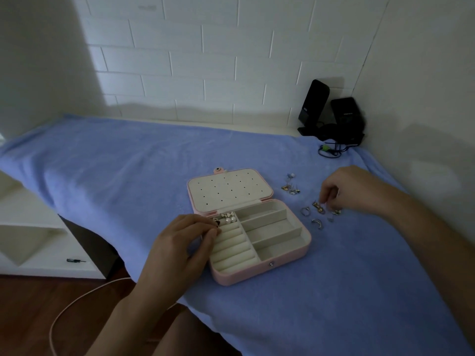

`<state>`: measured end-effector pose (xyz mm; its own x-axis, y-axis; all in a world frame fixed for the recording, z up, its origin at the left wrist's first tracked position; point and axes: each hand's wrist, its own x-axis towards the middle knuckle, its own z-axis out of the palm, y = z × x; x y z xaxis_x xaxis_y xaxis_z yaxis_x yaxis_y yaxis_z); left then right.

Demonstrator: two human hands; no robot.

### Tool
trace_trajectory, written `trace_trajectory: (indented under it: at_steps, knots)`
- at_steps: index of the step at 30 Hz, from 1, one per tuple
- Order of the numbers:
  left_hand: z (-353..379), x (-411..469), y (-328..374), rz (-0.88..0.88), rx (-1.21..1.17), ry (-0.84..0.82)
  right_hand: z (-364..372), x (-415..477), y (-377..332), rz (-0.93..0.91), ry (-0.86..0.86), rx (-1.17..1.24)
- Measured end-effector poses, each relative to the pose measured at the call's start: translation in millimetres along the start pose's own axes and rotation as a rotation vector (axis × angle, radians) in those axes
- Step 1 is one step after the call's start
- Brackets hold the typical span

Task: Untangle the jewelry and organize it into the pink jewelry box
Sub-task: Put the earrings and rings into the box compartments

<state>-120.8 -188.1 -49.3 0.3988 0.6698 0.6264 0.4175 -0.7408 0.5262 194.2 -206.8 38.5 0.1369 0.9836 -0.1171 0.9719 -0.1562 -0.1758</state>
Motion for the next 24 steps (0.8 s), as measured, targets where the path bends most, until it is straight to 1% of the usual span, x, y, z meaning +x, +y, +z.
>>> trace_trajectory:
  at_steps: [3,7,10,13,15,18,22,24]
  knots:
    - [-3.4,1.8,-0.3,-0.008,-0.042,-0.007,-9.8,-3.0,-8.1,-0.034,0.126,0.055]
    - [-5.3,2.8,0.2,-0.017,-0.078,-0.031,-14.7,-10.0,-38.7,-0.212,0.238,0.082]
    - [-5.4,1.1,0.6,-0.030,-0.099,-0.028,-5.8,-13.3,-66.5,-0.354,0.304,0.262]
    - [-6.8,-0.5,-3.5,-0.073,-0.135,0.029,8.6,-12.9,-91.6,-0.446,0.291,0.458]
    - [-7.7,0.0,-8.7,-0.066,-0.092,0.036,18.8,-10.1,-104.7,-0.476,0.269,0.504]
    - [-5.7,0.2,-16.7,-0.024,-0.007,-0.010,34.2,-4.0,-115.8,-0.518,0.277,0.491]
    - [-5.3,-0.7,-20.9,0.018,0.026,-0.036,48.8,1.7,-119.1,-0.630,0.310,0.431]
    - [-6.2,0.5,-22.2,0.034,0.029,-0.048,52.1,2.5,-118.5,-0.655,0.325,0.441]
